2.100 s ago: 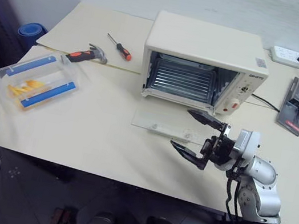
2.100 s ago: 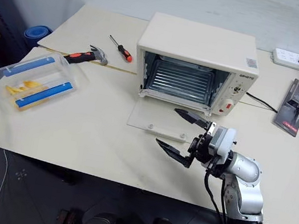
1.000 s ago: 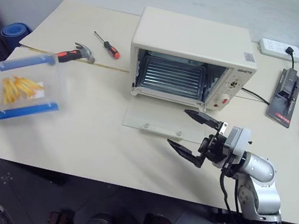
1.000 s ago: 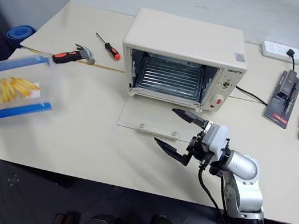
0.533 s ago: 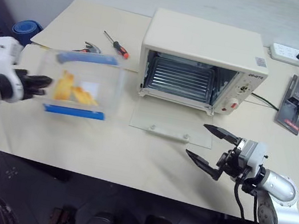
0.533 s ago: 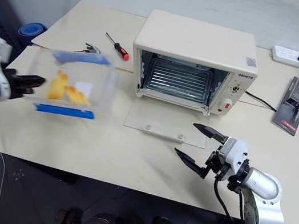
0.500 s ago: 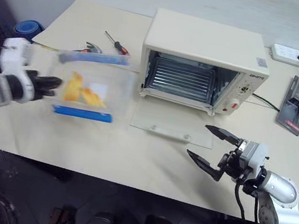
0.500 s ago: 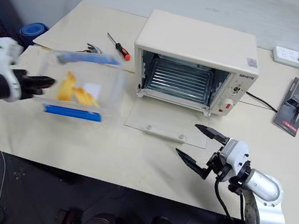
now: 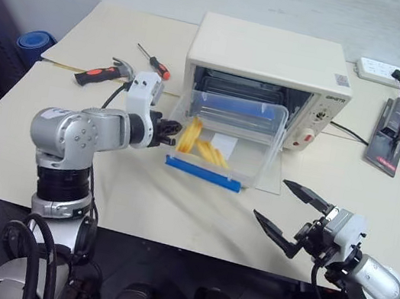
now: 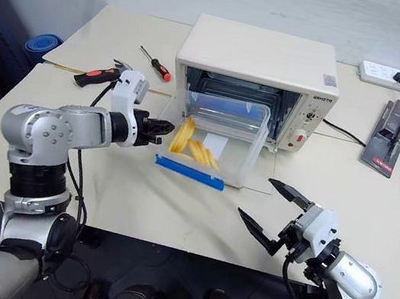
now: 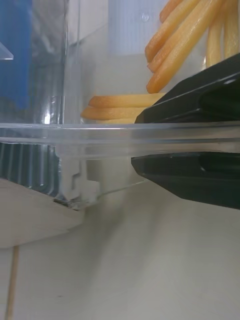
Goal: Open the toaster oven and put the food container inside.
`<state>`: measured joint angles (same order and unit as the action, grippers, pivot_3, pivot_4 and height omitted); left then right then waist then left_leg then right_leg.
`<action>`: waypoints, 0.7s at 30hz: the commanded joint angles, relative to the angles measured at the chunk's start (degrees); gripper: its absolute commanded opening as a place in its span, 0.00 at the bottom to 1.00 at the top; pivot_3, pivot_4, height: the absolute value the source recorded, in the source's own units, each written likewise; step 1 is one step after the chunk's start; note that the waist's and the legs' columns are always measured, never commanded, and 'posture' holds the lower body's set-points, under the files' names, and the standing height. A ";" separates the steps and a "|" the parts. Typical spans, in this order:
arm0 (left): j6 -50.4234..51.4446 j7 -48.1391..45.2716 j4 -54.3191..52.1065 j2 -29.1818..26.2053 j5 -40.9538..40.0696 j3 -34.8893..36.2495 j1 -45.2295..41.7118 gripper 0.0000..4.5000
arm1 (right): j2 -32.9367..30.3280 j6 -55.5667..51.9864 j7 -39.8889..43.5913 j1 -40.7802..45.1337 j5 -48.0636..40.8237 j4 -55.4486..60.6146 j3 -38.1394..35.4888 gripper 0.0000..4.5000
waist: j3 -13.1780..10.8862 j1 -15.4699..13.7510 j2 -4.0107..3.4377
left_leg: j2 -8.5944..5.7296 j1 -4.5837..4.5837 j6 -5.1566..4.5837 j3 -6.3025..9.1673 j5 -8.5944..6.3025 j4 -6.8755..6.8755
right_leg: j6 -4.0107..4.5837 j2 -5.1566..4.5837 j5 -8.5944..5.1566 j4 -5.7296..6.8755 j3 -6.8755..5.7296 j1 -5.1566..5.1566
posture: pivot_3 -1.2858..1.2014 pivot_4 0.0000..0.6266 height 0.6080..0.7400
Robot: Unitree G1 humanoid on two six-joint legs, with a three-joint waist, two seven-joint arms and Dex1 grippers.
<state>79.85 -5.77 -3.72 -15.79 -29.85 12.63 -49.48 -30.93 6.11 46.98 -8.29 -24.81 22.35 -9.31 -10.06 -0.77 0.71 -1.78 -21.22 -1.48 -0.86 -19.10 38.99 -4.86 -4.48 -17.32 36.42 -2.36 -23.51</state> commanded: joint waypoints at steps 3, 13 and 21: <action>-7.99 -1.64 6.46 2.14 3.02 -3.00 -2.66 0.22 | 1.10 0.14 -3.61 -2.43 0.87 4.63 -1.01 1.00 | 0.00 -0.57 0.01 | 0.00 -0.01 0.00 0.00 0.00 0.01 | 0.00 0.00 0.00 -0.02 -0.01 0.00 | 0.52 0.24 1.00; -16.68 -8.57 9.23 0.72 0.35 1.21 -3.99 0.86 | 0.04 -3.00 -5.83 -2.52 -0.89 7.67 -2.00 1.00 | -0.01 -0.34 -0.01 | 0.01 -0.02 0.00 0.00 0.01 0.01 | 0.00 0.02 0.00 -0.06 -0.02 0.00 | 0.52 0.24 1.00; -43.49 -51.71 5.21 -26.59 3.45 -7.84 12.00 0.72 | -6.62 -17.35 -3.67 -3.84 -4.86 13.16 2.81 0.80 | -0.03 0.85 -0.13 | 0.07 0.07 0.07 0.05 0.02 -0.08 | 0.16 0.01 -0.09 -0.05 -0.08 0.02 | 0.52 0.24 1.00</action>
<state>47.10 -45.43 4.51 -38.93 -28.72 8.57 -41.25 -36.33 -8.43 42.61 -12.27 -29.00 32.63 -8.61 -10.09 0.07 0.58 -1.71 -21.15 -1.41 -0.79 -19.08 38.93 -4.68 -4.49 -17.42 36.27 -2.45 -23.45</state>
